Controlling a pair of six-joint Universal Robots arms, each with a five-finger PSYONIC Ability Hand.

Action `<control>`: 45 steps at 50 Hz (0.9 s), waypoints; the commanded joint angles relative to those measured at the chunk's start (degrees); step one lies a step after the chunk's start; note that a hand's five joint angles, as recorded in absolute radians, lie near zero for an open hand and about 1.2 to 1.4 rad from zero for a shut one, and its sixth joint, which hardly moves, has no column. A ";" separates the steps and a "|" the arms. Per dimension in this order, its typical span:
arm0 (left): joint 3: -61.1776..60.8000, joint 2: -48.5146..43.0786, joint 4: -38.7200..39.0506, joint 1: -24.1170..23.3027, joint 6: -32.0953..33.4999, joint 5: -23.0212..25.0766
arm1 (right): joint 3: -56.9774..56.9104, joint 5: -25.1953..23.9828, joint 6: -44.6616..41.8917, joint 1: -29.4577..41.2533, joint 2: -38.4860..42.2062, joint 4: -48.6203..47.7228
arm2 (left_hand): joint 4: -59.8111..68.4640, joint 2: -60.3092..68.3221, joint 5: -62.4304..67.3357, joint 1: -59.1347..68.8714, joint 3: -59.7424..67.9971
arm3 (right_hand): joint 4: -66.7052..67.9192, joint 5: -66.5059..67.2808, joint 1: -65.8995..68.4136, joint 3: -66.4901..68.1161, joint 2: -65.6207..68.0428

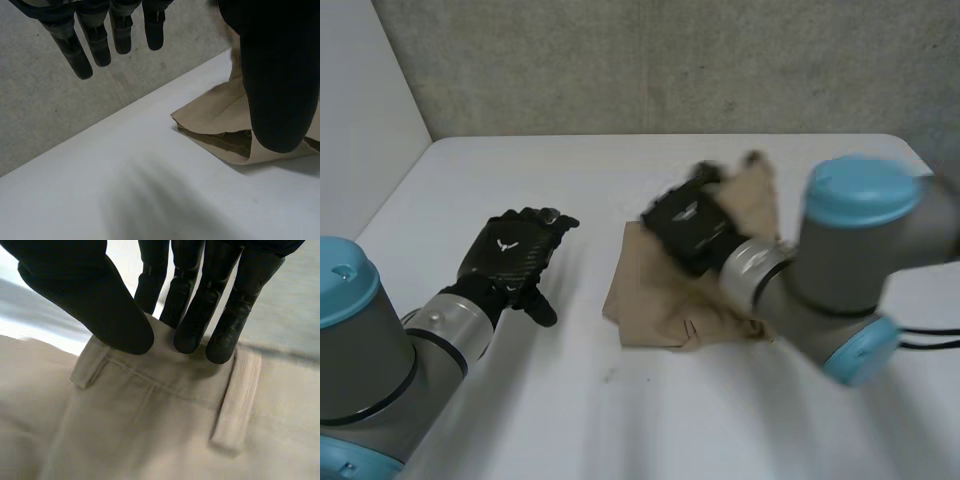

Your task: Fold the shorts.

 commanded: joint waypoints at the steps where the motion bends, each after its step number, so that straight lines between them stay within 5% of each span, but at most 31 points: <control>1: 0.87 0.02 -0.31 -0.15 0.14 0.10 | -0.08 -3.05 -2.59 3.69 4.92 0.40 | -2.30 -1.96 -2.54 -2.10 -2.79 | -14.14 -12.78 -1.45 -13.48 -12.73; 3: 1.22 -0.07 -0.23 -0.15 0.23 0.10 | -0.08 -3.23 -1.63 3.42 1.87 0.05 | -2.14 -1.80 -2.38 -1.93 -2.63 | -40.03 -38.67 -27.33 -39.37 -38.62; 7: 4.11 -0.68 -0.14 -0.33 0.41 0.10 | 0.10 -2.44 5.12 2.63 -5.18 -0.66 | -2.14 -1.80 -2.38 -1.93 -2.63 | -58.26 -56.90 -45.57 -57.60 -56.85; 14: 11.49 -2.97 -0.23 -1.73 0.15 0.19 | 1.76 0.11 21.90 -7.28 -10.02 -0.48 | -0.96 -0.62 -1.20 -0.76 -1.45 | -58.26 -56.90 -45.57 -57.60 -56.85; 19: 22.37 -10.77 -0.49 -8.13 -0.03 0.02 | 3.61 1.25 26.06 -10.28 -10.99 -0.57 | -0.45 -0.12 -0.69 -0.25 -0.94 | -58.26 -56.90 -45.57 -57.60 -56.85; 27: 39.26 -25.11 -3.30 -14.39 -1.00 0.28 | 1.42 5.74 26.06 -12.93 -5.90 4.17 | 1.56 1.90 1.32 1.77 1.07 | -58.26 -56.90 -45.57 -57.60 -56.85; 38: 49.74 -38.56 -13.31 -14.92 -3.20 -0.51 | -6.23 2.93 23.25 -12.14 4.39 12.70 | 2.41 2.74 2.17 2.61 1.92 | -58.26 -56.90 -45.57 -57.60 -56.85; 45: 46.40 -40.33 -18.16 -14.13 -1.36 -9.56 | -7.81 2.22 18.86 -12.05 8.43 14.28 | 2.24 2.58 2.00 2.44 1.75 | -58.26 -56.90 -45.57 -57.60 -56.85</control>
